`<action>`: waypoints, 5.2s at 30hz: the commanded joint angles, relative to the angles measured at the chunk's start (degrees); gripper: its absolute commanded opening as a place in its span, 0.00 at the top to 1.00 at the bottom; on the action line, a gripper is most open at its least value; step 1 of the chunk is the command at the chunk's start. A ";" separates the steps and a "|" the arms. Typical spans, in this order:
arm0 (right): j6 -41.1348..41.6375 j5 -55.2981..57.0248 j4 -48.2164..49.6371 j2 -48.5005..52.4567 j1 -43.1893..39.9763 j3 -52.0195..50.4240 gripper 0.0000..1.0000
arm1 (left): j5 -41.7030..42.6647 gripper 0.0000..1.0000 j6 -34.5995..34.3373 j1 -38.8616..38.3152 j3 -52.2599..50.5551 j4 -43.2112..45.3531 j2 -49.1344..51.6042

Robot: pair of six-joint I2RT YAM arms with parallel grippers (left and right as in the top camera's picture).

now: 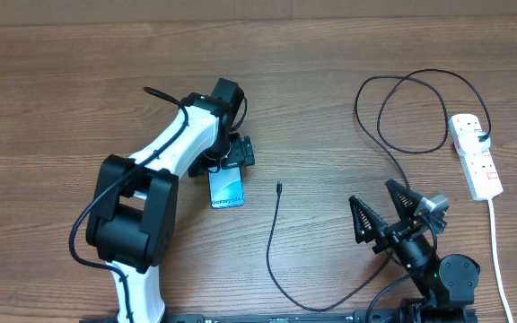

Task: Plug charger to phone and switch on socket
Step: 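Open the right gripper and swing the right arm toward the phone, then position the right gripper beside the held phone's bottom edge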

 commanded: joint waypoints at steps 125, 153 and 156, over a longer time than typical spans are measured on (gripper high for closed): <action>22.60 10.64 -8.50 101.83 24.74 47.36 0.78 | 6.38 0.00 4.22 4.26 1.51 0.17 1.05; 6.69 -5.86 -4.55 101.83 23.78 47.36 0.11 | 6.49 0.07 4.20 -1.31 -1.05 7.26 5.77; 6.71 -5.88 -4.46 101.83 23.78 47.36 0.10 | 9.05 0.11 4.09 -1.33 -1.05 7.54 6.95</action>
